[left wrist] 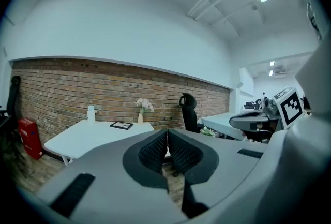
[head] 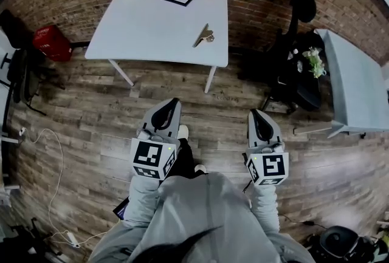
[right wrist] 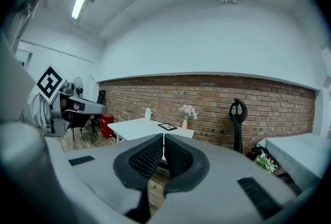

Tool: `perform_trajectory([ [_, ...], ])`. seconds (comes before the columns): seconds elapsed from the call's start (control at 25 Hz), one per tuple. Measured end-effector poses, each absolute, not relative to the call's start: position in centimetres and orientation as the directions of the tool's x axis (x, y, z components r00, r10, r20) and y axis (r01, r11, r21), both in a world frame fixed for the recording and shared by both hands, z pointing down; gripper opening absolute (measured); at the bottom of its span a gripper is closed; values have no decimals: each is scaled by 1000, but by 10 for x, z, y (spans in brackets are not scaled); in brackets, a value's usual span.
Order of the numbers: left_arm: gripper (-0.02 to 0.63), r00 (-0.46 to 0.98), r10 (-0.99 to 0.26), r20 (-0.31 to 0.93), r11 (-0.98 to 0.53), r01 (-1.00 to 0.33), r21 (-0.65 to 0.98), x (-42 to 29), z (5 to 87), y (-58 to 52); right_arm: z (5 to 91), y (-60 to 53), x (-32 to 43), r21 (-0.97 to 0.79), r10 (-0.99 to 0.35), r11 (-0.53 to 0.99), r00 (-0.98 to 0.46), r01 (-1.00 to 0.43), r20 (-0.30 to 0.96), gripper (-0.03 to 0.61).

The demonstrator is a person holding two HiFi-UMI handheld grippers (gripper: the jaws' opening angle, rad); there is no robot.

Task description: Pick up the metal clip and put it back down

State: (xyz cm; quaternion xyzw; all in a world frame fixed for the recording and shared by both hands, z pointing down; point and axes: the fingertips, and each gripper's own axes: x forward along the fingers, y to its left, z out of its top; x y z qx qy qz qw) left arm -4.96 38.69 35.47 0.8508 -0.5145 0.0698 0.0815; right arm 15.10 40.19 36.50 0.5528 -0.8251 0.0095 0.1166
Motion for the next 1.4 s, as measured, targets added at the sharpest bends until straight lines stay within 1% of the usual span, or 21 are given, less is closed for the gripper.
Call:
perform_trajectory([
  [0.48, 29, 508, -838, 198, -505, -860, 72, -89, 345, 226, 349, 242, 106, 118, -918, 372, -346, -921, 193, 24],
  [0.72, 29, 536, -817, 214, -533, -843, 74, -101, 352, 182, 356, 207, 93, 101, -925, 341, -315, -935, 213, 25],
  [1.0, 29, 554, -795, 247, -550, -830, 92, -108, 366, 156, 370, 185, 87, 64, -926, 306, -282, -950, 251, 25],
  [1.2, 29, 553, -788, 271, -547, -831, 106, -105, 378, 131, 380, 161, 89, 58, -918, 311, -284, -949, 276, 25],
  [1.4, 30, 541, -794, 275, -536, -838, 102, -100, 384, 93, 385, 119, 93, 59, -911, 334, -306, -941, 275, 25],
])
